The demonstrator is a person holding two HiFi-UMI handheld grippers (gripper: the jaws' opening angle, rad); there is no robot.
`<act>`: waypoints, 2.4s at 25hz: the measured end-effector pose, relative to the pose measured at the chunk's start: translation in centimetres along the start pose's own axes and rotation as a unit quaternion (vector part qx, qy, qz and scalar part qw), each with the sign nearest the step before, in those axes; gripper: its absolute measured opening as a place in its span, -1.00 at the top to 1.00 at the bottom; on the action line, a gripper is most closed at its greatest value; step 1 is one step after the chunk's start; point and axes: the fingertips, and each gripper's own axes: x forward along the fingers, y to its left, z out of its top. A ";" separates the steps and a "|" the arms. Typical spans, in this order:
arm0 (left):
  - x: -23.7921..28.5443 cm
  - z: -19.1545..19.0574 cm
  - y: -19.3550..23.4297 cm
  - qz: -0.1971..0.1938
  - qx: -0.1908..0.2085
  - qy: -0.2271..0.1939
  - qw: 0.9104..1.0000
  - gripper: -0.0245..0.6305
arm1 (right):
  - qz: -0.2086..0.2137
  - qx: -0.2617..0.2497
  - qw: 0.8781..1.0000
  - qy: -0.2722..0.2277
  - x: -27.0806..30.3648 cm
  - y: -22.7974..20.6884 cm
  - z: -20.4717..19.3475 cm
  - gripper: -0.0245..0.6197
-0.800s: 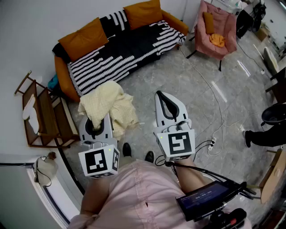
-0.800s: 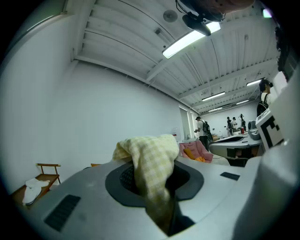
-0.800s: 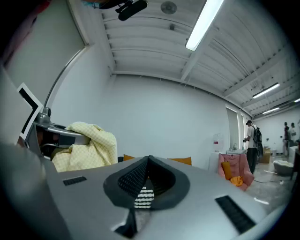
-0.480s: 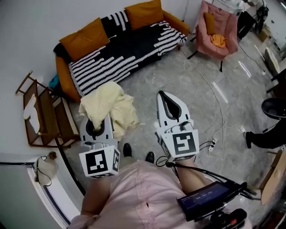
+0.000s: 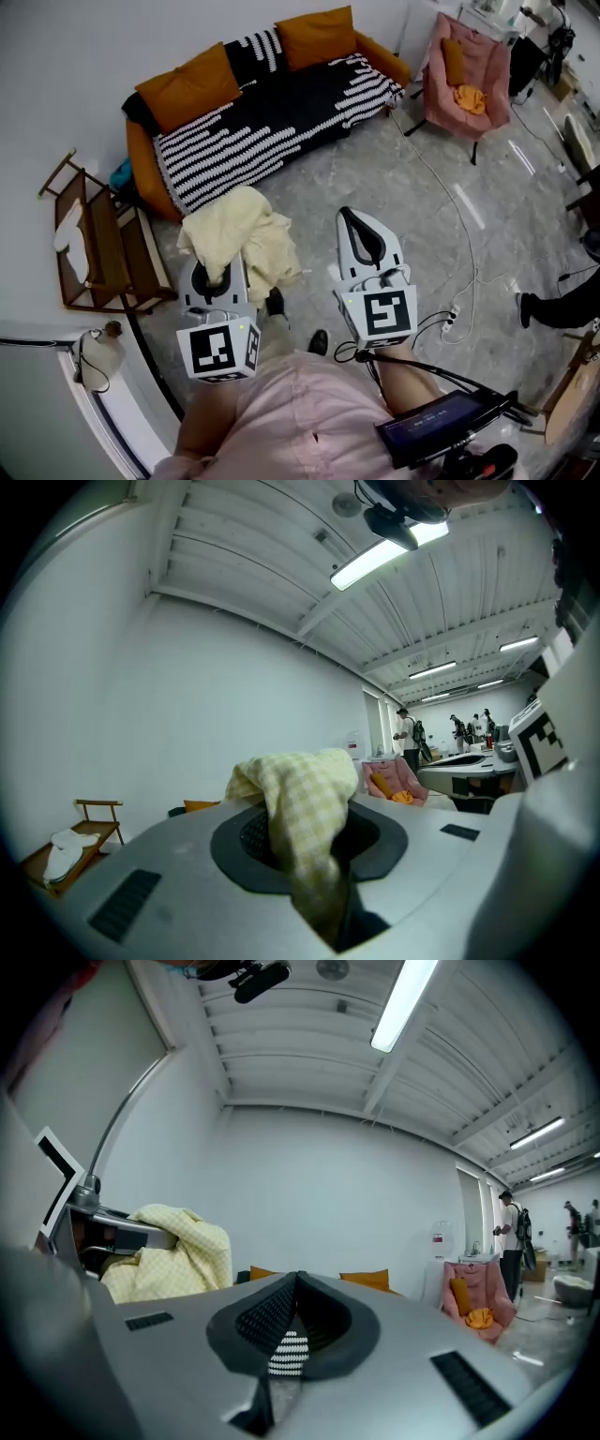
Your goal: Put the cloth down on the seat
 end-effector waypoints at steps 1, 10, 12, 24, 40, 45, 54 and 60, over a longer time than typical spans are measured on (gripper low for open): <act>0.5 -0.1 0.4 0.001 -0.002 0.000 1.000 0.63 | 0.000 0.002 1.000 0.000 0.6 -0.1 -0.1 0.92; 10.0 -1.8 6.4 -0.002 -0.010 0.011 1.000 0.63 | -0.028 -0.004 1.000 0.014 11.6 -2.5 -1.1 0.92; 12.4 -1.8 8.1 -0.004 -0.011 0.012 1.000 0.63 | -0.030 -0.007 0.999 0.015 14.4 -2.5 -0.8 0.92; 24.3 1.5 14.7 -0.038 0.002 -0.029 0.999 0.63 | -0.075 -0.016 0.997 -0.020 25.7 -4.1 3.3 0.92; 33.0 -1.2 13.0 -0.081 -0.001 -0.004 0.997 0.63 | -0.116 -0.007 0.993 0.009 31.0 -9.6 0.2 0.92; 38.0 -1.8 12.0 -0.084 -0.002 0.005 0.996 0.63 | -0.109 -0.006 0.994 0.021 34.9 -12.7 -1.1 0.92; 48.1 -0.8 10.7 -0.073 0.003 0.011 0.997 0.63 | -0.093 -0.013 0.995 0.014 42.9 -19.8 -1.1 0.92; 54.4 -0.1 10.0 -0.062 0.004 0.006 0.998 0.63 | -0.083 -0.006 0.996 0.020 47.9 -23.9 -1.2 0.92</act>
